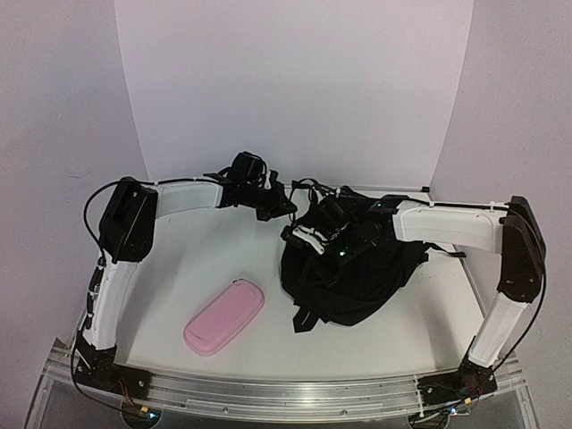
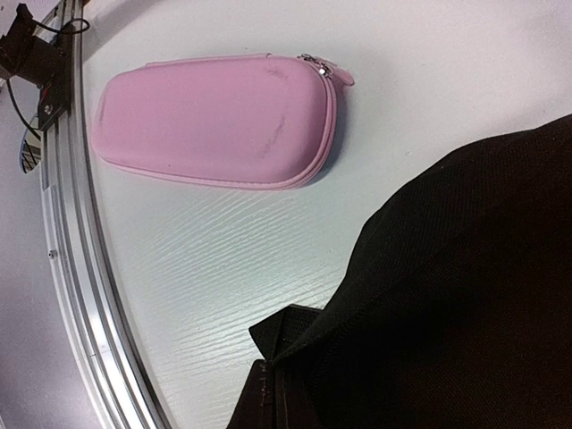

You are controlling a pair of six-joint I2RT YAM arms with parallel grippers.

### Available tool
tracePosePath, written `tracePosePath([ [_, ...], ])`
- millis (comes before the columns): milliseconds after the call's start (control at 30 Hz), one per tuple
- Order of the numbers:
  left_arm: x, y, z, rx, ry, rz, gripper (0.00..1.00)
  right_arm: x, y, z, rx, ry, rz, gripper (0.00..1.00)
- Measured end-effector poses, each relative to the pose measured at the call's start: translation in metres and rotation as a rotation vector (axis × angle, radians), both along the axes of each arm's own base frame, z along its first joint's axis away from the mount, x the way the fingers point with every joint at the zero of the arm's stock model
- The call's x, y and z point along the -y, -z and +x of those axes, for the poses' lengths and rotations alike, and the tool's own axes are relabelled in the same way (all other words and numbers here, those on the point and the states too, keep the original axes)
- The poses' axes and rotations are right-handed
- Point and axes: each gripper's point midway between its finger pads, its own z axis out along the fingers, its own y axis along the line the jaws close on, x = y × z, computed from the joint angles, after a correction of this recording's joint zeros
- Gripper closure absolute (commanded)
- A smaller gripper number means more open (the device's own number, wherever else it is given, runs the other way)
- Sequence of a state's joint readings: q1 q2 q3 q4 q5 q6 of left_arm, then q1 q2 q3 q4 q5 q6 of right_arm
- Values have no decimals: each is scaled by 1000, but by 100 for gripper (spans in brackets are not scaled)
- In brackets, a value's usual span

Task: Pack the student bag
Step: Zip the student bag at the center of the board, then adjust the student bag at the center of the board.

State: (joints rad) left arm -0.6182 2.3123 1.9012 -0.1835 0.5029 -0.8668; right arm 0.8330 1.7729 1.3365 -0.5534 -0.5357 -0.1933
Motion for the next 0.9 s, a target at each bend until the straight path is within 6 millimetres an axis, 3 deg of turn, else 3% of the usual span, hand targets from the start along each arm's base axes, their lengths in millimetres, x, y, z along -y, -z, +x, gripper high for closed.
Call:
tracePosePath([
  [167,16,9,11,5,22,-15,100,0,4,-2,-7,-6,4,100],
  [467,27,0,24,36,71,-44,100,1,10,-6,-9,-23,10,100],
  [600,21,-2,29,53,81,-41,56,-4,5,1,3,-17,2,100],
  [667,11,-2,38,74,62,-22,41,-12,0,10,18,-12,-3,100],
  [833,-45,-4,45,98,-36,100,25,-41,-13,47,91,33,-8,99],
  [900,-73,-15,43,101,-87,133,22,-52,-20,68,126,70,1,89],
])
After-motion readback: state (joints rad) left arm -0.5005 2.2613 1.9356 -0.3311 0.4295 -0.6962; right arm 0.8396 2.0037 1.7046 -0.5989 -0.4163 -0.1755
